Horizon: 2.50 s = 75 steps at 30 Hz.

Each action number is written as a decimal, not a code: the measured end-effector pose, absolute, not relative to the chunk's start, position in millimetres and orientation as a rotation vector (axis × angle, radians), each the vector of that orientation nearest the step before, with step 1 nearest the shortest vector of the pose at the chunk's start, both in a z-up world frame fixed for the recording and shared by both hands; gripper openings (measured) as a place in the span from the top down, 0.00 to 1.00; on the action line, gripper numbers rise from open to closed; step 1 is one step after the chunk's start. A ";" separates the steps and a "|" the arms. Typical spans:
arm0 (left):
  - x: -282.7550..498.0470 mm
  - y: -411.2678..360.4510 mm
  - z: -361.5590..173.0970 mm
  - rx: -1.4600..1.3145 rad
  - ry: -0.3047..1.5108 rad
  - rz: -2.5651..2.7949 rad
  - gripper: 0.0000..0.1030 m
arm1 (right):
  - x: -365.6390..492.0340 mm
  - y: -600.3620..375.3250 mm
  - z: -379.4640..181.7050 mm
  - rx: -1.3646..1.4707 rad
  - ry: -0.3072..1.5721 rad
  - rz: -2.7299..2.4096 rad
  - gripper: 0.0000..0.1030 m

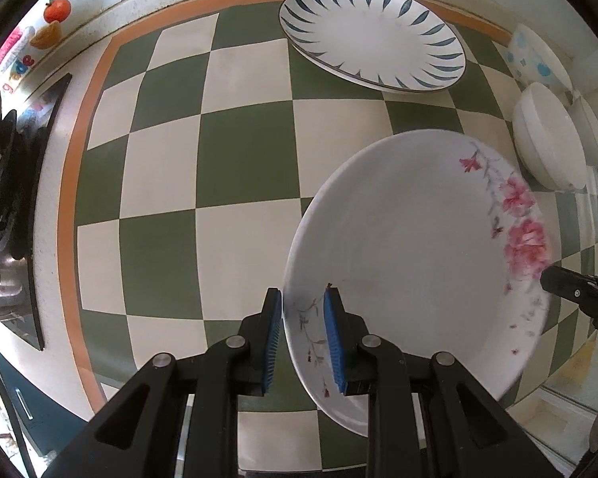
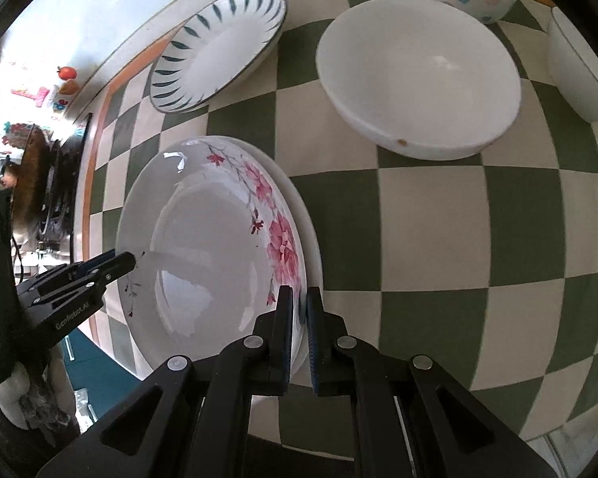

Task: Organize plates and bowls

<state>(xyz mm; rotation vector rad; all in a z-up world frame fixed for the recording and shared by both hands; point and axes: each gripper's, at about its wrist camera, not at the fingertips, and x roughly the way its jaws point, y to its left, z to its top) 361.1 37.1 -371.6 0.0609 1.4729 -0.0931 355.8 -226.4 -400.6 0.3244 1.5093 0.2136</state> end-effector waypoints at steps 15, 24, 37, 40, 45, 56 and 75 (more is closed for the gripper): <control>463.9 55.3 -299.1 -0.126 1.382 -0.107 0.73 | 463.0 -228.4 -311.1 0.441 1.360 0.286 0.63; 562.7 61.8 -358.9 -0.212 1.496 -0.097 0.73 | 574.6 -222.3 -365.5 0.424 1.440 0.200 0.62; 587.1 55.5 -397.4 -0.208 1.539 -0.125 0.87 | 619.3 -207.8 -423.5 0.336 1.537 0.149 0.90; 584.2 52.3 -396.0 -0.175 1.525 -0.124 0.88 | 618.2 -208.8 -424.3 0.342 1.524 0.161 0.91; 585.4 47.3 -395.9 -0.171 1.519 -0.119 0.88 | 615.4 -208.0 -423.7 0.330 1.521 0.167 0.91; 560.9 48.6 -354.9 -0.144 1.484 -0.139 0.88 | 586.5 -215.2 -388.5 0.351 1.501 0.207 0.92; 426.6 52.1 -312.0 -0.149 1.474 -0.154 0.88 | 438.9 -211.2 -354.7 0.350 1.524 0.306 0.93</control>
